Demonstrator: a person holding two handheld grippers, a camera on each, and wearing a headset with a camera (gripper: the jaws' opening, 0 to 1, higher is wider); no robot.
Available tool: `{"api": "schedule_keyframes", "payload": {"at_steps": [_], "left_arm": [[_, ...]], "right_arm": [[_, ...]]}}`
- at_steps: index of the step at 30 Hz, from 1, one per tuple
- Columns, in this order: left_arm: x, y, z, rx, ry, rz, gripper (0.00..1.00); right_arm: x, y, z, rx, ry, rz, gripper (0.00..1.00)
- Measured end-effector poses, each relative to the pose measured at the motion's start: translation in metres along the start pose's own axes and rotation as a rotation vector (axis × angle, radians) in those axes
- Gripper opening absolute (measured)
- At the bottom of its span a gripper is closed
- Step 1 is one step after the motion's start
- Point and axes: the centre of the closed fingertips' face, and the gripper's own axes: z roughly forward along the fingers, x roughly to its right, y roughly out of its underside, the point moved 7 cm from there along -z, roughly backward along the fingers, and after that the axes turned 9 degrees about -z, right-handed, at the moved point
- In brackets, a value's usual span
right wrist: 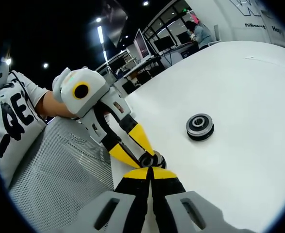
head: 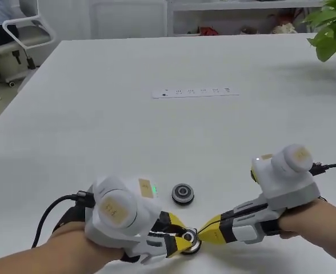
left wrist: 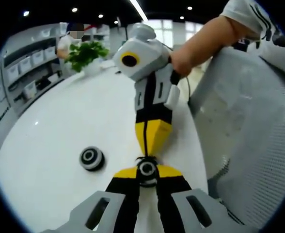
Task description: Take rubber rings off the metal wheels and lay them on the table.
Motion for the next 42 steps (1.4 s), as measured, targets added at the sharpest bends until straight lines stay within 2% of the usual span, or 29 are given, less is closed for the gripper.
{"api": "schedule_keyframes", "payload": {"at_steps": [19, 21, 24, 34, 42], "left_arm": [[0.001, 0.0, 0.0, 0.0, 0.003, 0.004, 0.12], [0.001, 0.0, 0.0, 0.0, 0.002, 0.005, 0.12], [0.001, 0.0, 0.0, 0.002, -0.001, 0.004, 0.12], [0.001, 0.001, 0.0, 0.023, 0.008, 0.02, 0.13], [0.001, 0.001, 0.0, 0.023, 0.015, 0.03, 0.14]], "right_arm": [[-0.005, -0.006, 0.003, 0.027, -0.032, 0.002, 0.0], [-0.009, -0.009, 0.004, 0.054, -0.067, 0.012, 0.0], [-0.011, -0.007, 0.006, 0.01, -0.056, -0.035, 0.0], [-0.004, -0.005, 0.0, 0.033, -0.023, -0.015, 0.0], [-0.003, -0.005, -0.001, 0.043, -0.029, -0.001, 0.0]]}}
